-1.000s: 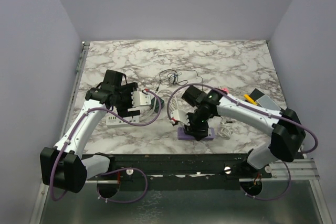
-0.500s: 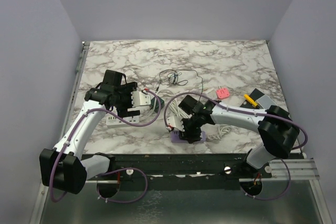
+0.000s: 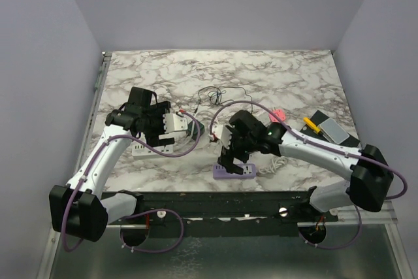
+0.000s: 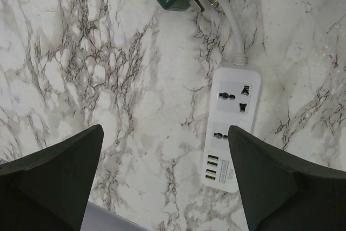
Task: Insert the plug
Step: Place the socket at the center of the board, then move the socket to the center of the board.
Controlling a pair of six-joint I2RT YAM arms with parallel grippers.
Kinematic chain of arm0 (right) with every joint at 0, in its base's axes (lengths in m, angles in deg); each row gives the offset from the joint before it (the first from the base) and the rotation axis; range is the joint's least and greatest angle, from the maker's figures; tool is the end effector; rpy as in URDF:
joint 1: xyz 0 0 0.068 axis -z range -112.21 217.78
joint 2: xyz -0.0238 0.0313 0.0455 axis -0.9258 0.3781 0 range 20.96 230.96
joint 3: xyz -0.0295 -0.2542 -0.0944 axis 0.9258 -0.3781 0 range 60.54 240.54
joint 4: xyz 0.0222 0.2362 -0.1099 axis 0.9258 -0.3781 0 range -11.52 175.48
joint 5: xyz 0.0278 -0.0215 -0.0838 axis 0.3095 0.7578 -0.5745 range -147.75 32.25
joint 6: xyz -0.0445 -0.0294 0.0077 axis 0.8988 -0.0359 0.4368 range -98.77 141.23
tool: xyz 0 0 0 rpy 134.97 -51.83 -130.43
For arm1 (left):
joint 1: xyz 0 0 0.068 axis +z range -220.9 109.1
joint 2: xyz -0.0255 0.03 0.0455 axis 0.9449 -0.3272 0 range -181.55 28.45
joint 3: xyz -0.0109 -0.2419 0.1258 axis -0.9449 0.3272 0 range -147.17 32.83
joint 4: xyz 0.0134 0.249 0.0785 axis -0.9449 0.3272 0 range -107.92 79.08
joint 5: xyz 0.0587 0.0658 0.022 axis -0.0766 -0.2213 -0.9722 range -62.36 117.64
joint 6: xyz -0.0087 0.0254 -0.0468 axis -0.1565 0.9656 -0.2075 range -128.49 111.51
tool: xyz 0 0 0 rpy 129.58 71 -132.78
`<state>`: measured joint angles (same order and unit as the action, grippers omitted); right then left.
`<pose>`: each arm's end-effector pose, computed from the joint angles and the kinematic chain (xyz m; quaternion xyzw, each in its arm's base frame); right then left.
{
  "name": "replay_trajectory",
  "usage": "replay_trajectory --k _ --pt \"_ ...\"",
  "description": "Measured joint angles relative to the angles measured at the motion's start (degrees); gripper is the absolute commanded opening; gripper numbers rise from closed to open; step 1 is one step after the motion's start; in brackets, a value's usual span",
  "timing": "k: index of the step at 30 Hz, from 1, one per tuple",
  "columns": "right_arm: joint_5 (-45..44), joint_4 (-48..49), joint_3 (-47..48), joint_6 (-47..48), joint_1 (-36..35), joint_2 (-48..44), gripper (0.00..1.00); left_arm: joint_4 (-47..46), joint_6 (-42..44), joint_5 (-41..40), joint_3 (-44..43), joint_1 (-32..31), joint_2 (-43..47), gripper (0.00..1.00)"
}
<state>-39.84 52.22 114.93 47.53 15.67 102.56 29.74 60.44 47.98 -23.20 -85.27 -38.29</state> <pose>0.1633 0.2276 0.2221 -0.6346 0.7151 0.2029 0.2117 0.2137 -0.0676 0.2780 0.6653 0.6757 -0.0281 0.3163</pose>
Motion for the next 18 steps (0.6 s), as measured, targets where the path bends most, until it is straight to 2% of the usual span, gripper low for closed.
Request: replay_trajectory --k 4,8,10,14,18 --pt "-5.1 1.0 3.8 -16.2 2.4 -3.8 1.0 0.0 -0.4 0.0 0.0 0.0 0.1 0.99" --pt "-10.2 0.8 6.3 -33.0 10.0 -6.0 1.0 0.0 -0.9 0.0 0.0 0.0 0.5 0.99" --pt "-13.6 0.4 4.6 -39.8 12.6 -7.9 1.0 0.0 -1.0 0.0 0.0 0.0 0.7 0.99" --pt "-24.0 -6.1 0.6 -54.4 13.4 -11.4 0.97 0.0 -1.0 0.0 0.0 0.0 0.8 0.99" --pt "-28.7 -11.7 -3.0 -63.6 18.0 -11.4 0.94 0.0 -0.9 0.1 0.0 0.0 0.8 0.96"
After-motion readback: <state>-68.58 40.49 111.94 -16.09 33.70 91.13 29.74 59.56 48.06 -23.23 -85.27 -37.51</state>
